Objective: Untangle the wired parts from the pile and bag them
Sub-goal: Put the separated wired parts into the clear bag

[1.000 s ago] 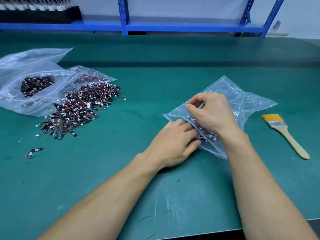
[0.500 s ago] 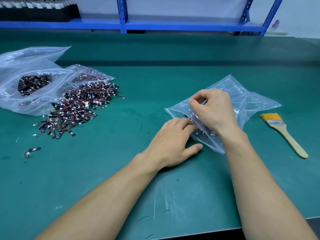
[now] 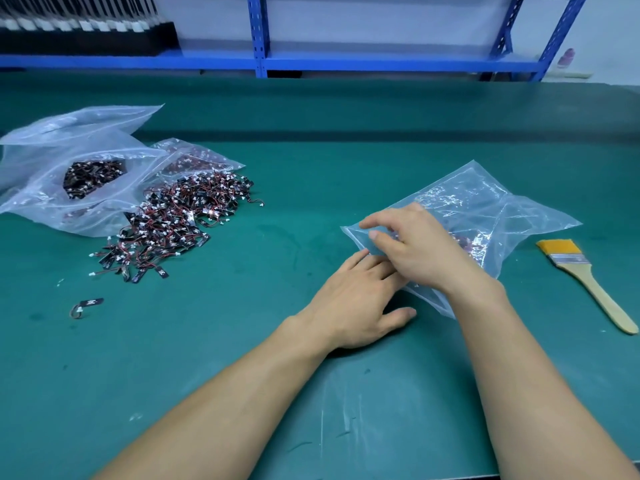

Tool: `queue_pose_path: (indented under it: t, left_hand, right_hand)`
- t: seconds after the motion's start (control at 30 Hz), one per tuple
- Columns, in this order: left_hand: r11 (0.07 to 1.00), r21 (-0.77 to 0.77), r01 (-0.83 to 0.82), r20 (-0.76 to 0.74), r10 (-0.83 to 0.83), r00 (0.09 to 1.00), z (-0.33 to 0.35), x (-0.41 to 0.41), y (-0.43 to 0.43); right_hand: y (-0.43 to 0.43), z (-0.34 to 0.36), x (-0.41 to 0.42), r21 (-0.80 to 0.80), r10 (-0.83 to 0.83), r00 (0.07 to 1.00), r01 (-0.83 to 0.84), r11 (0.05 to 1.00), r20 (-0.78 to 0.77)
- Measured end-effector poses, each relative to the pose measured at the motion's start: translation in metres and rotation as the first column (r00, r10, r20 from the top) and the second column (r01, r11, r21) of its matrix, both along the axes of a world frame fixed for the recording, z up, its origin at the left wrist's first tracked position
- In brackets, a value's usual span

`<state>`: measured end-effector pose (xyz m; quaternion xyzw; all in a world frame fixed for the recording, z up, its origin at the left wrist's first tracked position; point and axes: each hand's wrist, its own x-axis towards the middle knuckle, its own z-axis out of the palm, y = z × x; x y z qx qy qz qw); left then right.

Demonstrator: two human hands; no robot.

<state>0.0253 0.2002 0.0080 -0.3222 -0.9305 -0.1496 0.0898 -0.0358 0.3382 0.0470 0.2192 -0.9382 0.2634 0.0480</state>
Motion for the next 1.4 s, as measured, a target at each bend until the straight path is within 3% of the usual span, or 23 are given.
queue_pose_path:
  t: [0.17,0.3,0.47,0.6,0.77,1.0,1.2,1.4]
  left_hand:
    - [0.999,0.045,-0.017,-0.010,0.017,1.000,0.001,0.006,-0.024]
    - [0.994,0.074,-0.074,0.026,0.072,0.997,0.003,0.009,-0.058]
    - [0.988,0.093,-0.124,0.054,0.119,0.991,-0.002,0.010,-0.088]
    - [0.987,0.146,-0.063,0.053,0.056,0.997,0.001,0.014,-0.070]
    - [0.993,0.073,-0.093,0.067,0.088,0.994,0.003,0.009,-0.043]
    - [0.984,0.118,-0.130,0.031,0.127,0.991,0.001,0.008,-0.036]
    - [0.945,0.219,-0.242,0.022,0.243,0.970,0.004,0.011,-0.013]
    - [0.950,0.172,-0.259,0.084,0.248,0.965,0.001,0.005,-0.019]
  right_hand:
    - [0.003,-0.002,0.000,0.146,-0.022,0.986,-0.003,0.989,0.167]
    - [0.010,0.003,0.003,0.129,-0.055,0.979,0.030,0.991,0.198]
    - [0.016,0.008,0.003,0.107,-0.109,0.981,0.093,0.990,0.162]
    - [0.015,0.010,0.002,0.101,-0.113,0.989,0.103,0.990,0.094]
    - [0.017,0.010,0.000,-0.044,-0.142,0.987,0.145,0.988,0.078]
    - [0.020,0.013,-0.004,-0.274,-0.165,0.982,0.185,0.944,0.094]
    - [0.018,0.013,-0.004,-0.316,-0.176,0.978,0.204,0.926,0.116]
    - [0.017,0.008,-0.006,-0.319,-0.180,0.977,0.209,0.925,0.118]
